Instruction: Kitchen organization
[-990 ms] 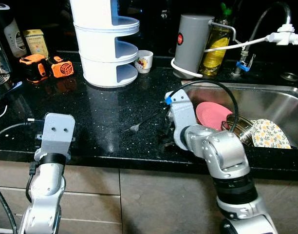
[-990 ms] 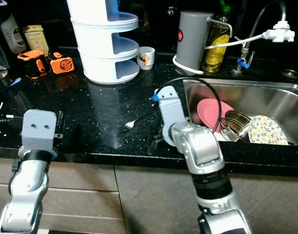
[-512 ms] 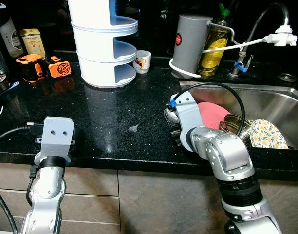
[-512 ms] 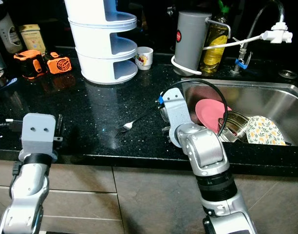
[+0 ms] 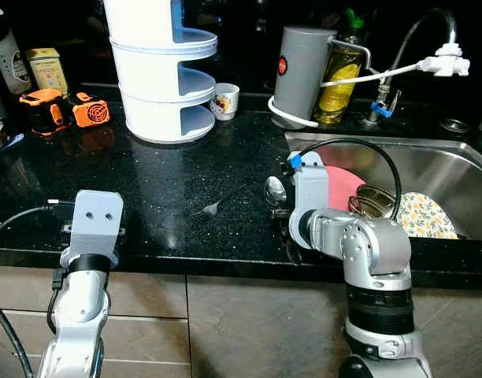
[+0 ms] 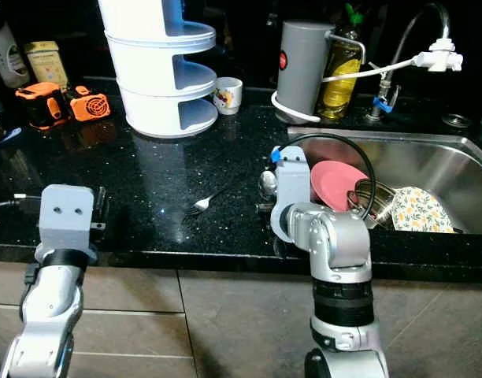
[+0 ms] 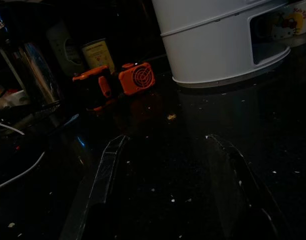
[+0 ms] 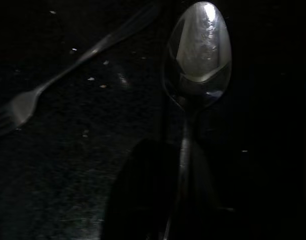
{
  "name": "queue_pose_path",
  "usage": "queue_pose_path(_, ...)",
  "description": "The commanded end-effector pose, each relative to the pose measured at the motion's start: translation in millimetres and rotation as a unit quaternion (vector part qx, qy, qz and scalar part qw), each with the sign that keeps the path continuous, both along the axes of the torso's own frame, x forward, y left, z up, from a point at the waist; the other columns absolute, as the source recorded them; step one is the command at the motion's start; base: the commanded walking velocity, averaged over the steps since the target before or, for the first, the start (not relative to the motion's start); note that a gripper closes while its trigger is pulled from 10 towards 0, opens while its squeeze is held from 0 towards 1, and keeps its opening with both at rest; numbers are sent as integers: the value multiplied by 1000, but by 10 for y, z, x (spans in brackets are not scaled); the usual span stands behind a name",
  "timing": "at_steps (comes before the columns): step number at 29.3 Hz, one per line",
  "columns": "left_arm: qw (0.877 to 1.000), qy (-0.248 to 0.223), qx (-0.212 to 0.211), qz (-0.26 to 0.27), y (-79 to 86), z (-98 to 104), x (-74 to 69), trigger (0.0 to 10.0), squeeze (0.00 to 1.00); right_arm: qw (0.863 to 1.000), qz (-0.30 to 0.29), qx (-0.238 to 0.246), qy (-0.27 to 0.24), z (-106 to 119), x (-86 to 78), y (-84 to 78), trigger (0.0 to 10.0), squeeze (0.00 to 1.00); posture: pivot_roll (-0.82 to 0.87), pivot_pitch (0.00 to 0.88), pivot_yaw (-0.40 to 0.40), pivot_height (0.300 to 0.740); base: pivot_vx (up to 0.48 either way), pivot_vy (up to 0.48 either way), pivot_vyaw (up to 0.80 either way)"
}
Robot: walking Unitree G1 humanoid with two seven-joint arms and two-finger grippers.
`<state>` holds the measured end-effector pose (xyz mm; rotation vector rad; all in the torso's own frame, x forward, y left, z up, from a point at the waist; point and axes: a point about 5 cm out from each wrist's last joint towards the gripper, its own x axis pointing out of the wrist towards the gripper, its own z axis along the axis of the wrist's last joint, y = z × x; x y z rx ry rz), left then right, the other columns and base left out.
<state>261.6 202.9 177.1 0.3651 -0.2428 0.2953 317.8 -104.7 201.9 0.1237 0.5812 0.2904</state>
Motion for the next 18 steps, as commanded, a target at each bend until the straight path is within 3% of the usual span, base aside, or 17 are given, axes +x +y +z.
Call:
queue_pose_path(1, 1000, -4, -5, -8, -33, 24, -5, 10000, 0, 1000, 4, 13, 23, -82, -2, 19, 2039, 0, -18, 0, -75, 740, 0, 0, 0)
queue_pose_path(2, 1000, -4, -5, -8, -33, 25, -6, 10000, 0, 1000, 0, 25, 13, -53, 12, 23, 0, 0, -17, 0, -75, 740, 0, 0, 0)
queue_pose_path(13, 1000, -5, -5, -9, -34, 33, -2, 10000, 0, 998, -5, 60, -13, 32, 44, 52, 0, 0, -14, 0, -74, 740, 0, 0, 0)
queue_pose_path(18, 1000, -5, -5, -11, -34, 32, 7, 10000, 0, 994, -6, 90, -63, 175, 92, 78, 0, 0, -14, 0, -72, 740, 0, 0, 0)
